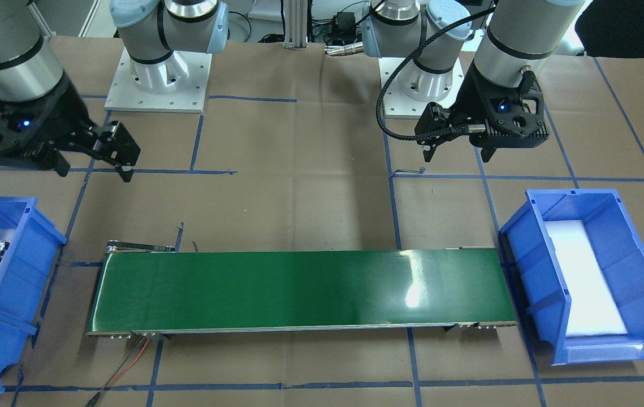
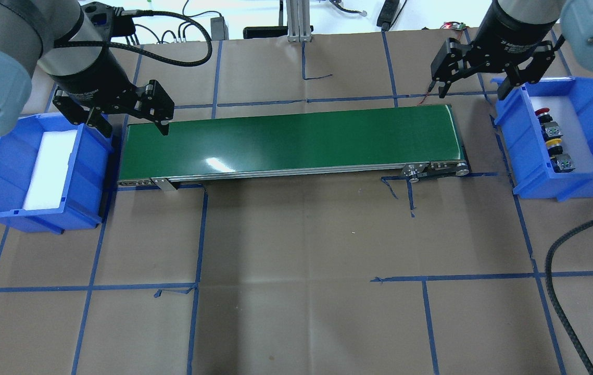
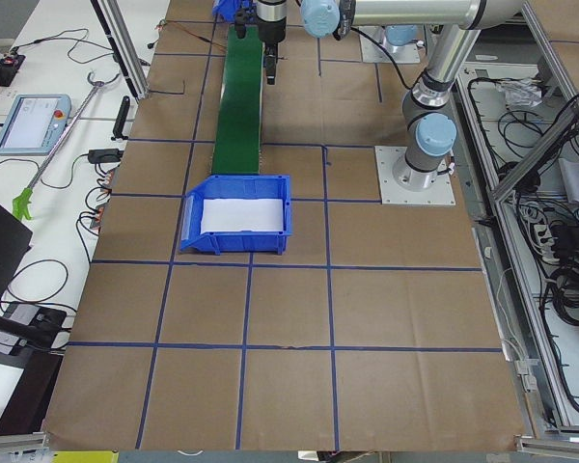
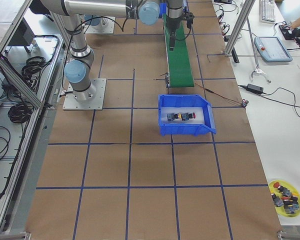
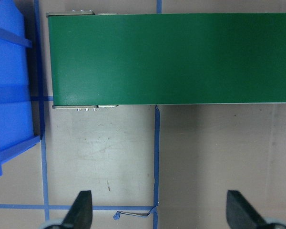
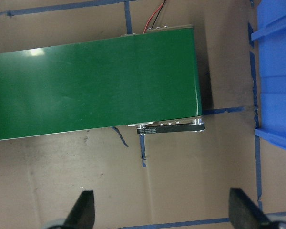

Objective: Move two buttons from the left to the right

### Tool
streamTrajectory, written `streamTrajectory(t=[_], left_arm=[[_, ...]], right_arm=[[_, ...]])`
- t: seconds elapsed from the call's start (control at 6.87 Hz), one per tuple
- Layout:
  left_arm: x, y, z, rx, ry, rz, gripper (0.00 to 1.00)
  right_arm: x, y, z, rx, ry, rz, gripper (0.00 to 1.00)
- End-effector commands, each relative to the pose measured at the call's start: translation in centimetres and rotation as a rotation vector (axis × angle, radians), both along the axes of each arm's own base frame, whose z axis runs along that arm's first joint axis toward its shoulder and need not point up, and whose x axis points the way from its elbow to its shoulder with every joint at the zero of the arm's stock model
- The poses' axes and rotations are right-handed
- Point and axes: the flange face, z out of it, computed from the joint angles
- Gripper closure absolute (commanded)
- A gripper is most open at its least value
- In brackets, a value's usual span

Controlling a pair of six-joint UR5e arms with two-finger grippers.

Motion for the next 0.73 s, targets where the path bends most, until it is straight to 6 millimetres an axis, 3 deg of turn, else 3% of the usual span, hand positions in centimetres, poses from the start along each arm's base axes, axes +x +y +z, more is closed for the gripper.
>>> streamTrajectory(t=[0.0, 0.29, 0.58], left_arm=[[0.0, 0.0, 0.0, 0.0, 0.0, 0.0, 0.0], [0.0, 0.0, 0.0, 0.0, 0.0, 0.0, 0.0], [0.0, 0.0, 0.0, 0.0, 0.0, 0.0, 0.0]], right_arm=[[1.7, 3.2, 2.1, -0.029, -0.008, 0.005, 0.0], [1.9, 3.8, 1.6, 0.025, -0.012, 0.0, 0.0], [4.2, 4.2, 1.0, 0.05, -0.011, 0.049, 0.0]])
